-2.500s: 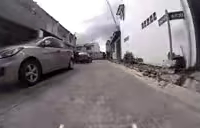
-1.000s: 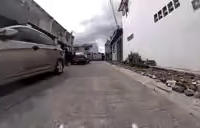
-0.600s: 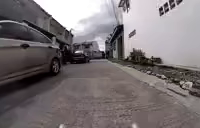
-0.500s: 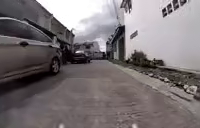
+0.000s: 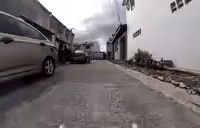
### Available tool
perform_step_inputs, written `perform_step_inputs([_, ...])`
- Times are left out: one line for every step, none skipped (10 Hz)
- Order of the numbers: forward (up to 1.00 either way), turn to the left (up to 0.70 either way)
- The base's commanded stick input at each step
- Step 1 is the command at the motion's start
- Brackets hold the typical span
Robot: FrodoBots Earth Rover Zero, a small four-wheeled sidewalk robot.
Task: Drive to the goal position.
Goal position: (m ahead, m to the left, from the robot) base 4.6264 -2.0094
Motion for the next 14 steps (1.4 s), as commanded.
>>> perform_step_inputs([1.00,0.02])
perform_step_inputs([1.00,0.02])
perform_step_inputs([1.00,0.02])
perform_step_inputs([1.00,0.02])
perform_step_inputs([1.00,0.02])
perform_step_inputs([1.00,0.02])
perform_step_inputs([1.00,0.02])
perform_step_inputs([1.00,0.02])
perform_step_inputs([1.00,0.02])
perform_step_inputs([1.00,0.02])
perform_step_inputs([1.00,0.02])
perform_step_inputs([1.00,0.02])
perform_step_inputs([1.00,0.02])
perform_step_inputs([1.00,0.02])
